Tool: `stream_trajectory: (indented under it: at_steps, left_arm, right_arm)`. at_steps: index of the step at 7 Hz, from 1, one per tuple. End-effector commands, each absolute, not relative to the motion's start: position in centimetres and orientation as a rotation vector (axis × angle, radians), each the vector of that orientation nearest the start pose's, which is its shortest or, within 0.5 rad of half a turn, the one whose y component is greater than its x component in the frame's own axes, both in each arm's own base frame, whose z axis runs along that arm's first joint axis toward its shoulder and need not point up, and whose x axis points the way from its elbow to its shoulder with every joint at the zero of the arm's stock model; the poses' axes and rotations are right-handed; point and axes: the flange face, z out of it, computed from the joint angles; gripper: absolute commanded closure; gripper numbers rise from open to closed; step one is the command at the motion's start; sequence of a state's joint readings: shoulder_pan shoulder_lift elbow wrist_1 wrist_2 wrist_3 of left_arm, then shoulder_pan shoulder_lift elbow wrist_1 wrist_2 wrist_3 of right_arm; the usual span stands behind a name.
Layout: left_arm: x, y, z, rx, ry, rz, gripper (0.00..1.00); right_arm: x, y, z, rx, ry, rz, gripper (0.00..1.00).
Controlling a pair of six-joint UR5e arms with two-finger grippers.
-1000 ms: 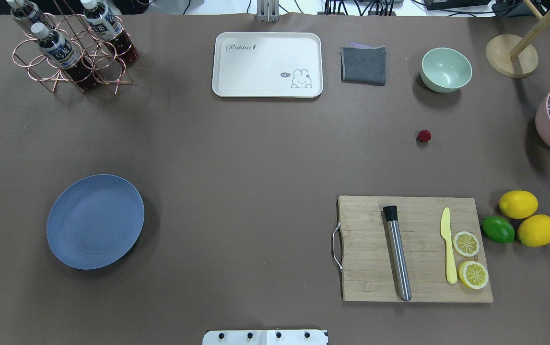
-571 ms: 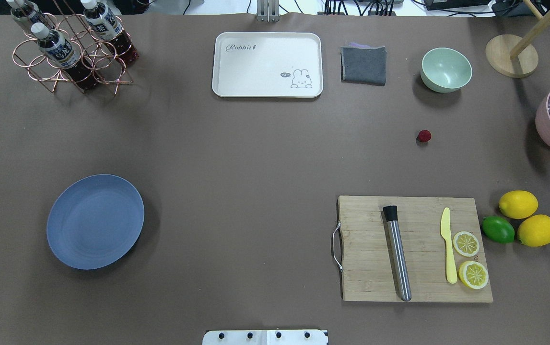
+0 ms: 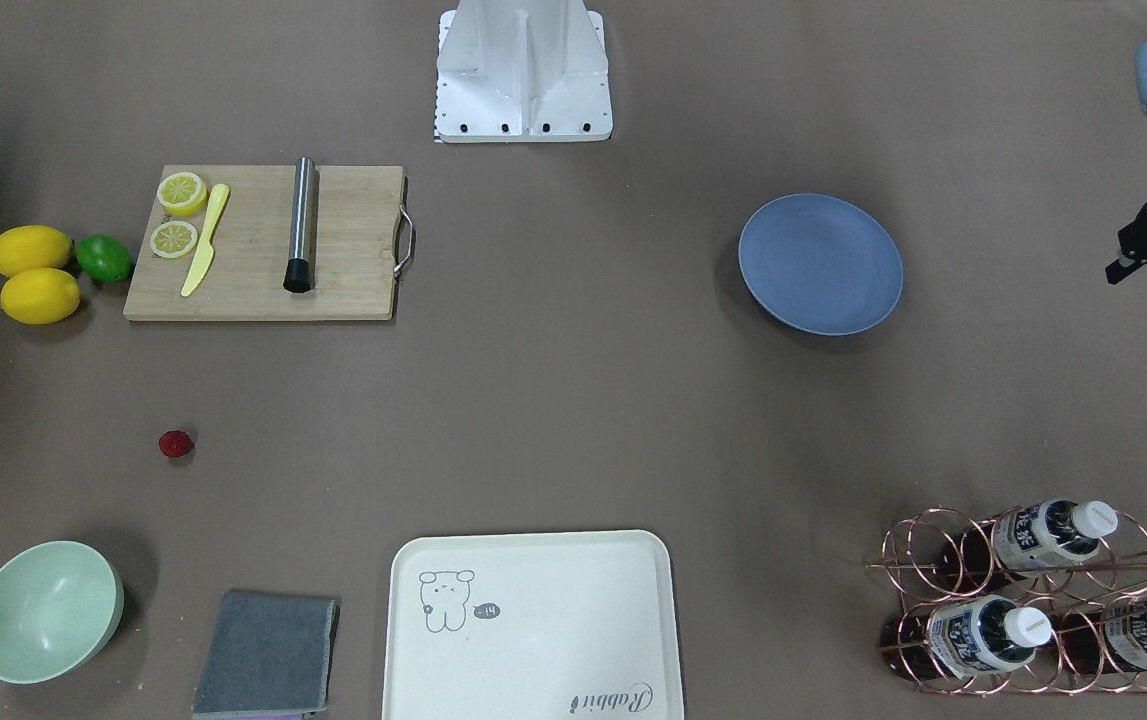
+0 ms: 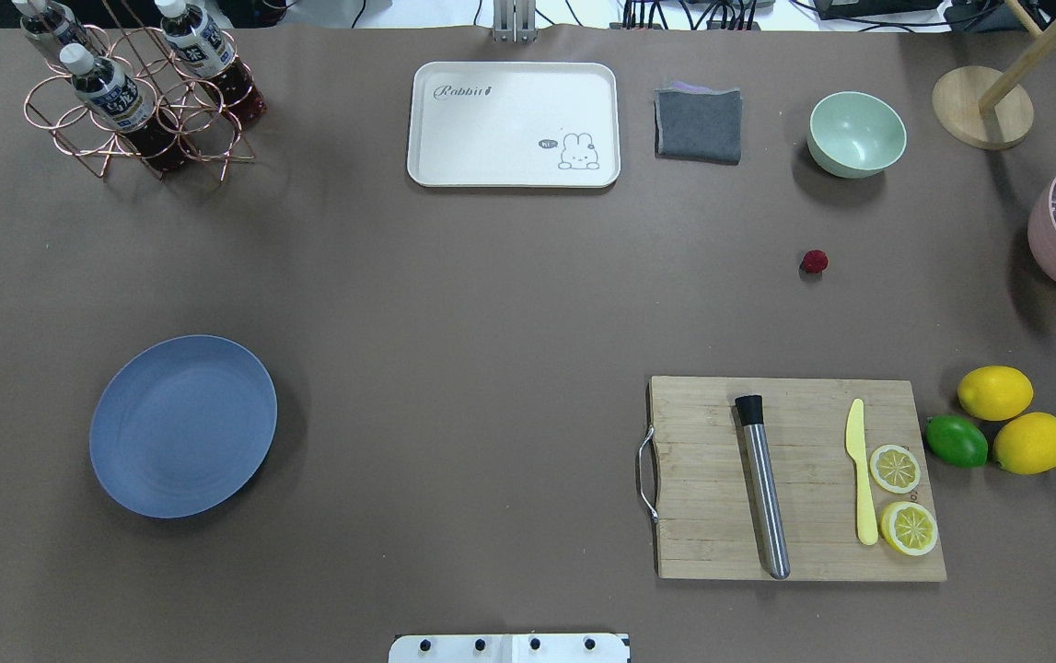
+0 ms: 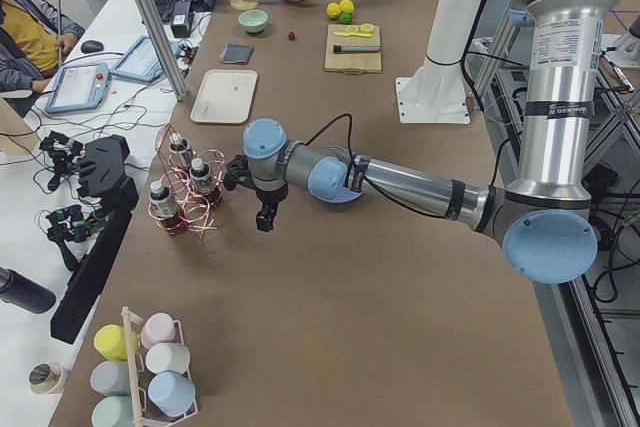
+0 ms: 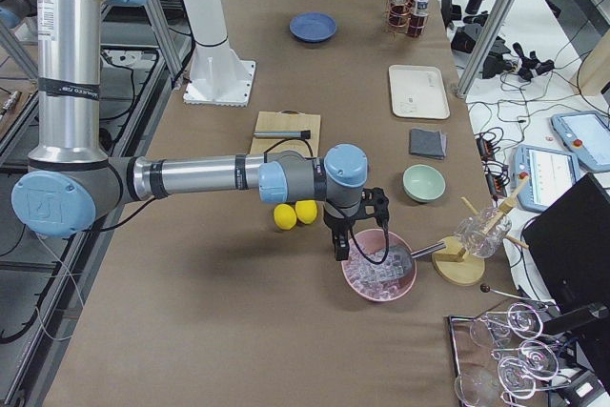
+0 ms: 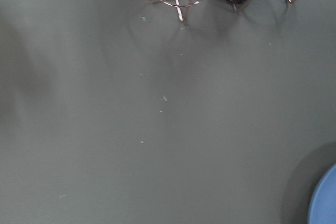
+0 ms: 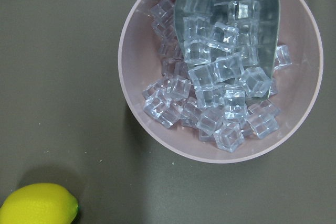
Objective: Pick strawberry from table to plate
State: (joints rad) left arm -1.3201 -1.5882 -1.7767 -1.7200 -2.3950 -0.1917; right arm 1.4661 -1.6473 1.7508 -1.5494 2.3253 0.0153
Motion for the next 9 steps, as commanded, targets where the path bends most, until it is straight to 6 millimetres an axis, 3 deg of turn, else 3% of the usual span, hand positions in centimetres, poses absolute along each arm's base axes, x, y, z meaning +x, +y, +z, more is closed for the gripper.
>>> stream_trajectory:
  at_steps: [1, 2, 3, 5, 7, 9]
  left_arm:
    - [12.3, -49.8, 52.1, 0.17, 0.885, 0.179, 0.02]
    - [16.7, -48.3, 51.5, 0.153, 0.912, 0.102, 0.02]
    - [21.1, -46.8, 50.9, 0.135, 0.928, 0.06, 0.02]
    - [26.8, -44.2, 50.2, 0.135, 0.943, 0.07, 0.03]
    - [29.0, -42.7, 50.1, 0.111, 0.962, 0.086, 0.03]
    - [30.8, -41.8, 50.5, 0.133, 0.938, 0.083, 0.03]
  right_arm:
    - [0.8, -47.3, 60.0, 0.077, -0.763, -0.151, 0.0]
    - [-1.6, -47.8, 58.8, 0.074, -0.779, -0.19, 0.0]
    - [-2.0, -48.1, 58.3, 0.073, -0.787, -0.182, 0.0]
    - [-6.0, -49.0, 56.2, 0.033, -0.809, -0.159, 0.0]
    - [-8.1, -49.7, 54.3, 0.093, -0.831, -0.113, 0.0]
    - [-11.0, -49.5, 54.3, 0.09, -0.811, -0.124, 0.0]
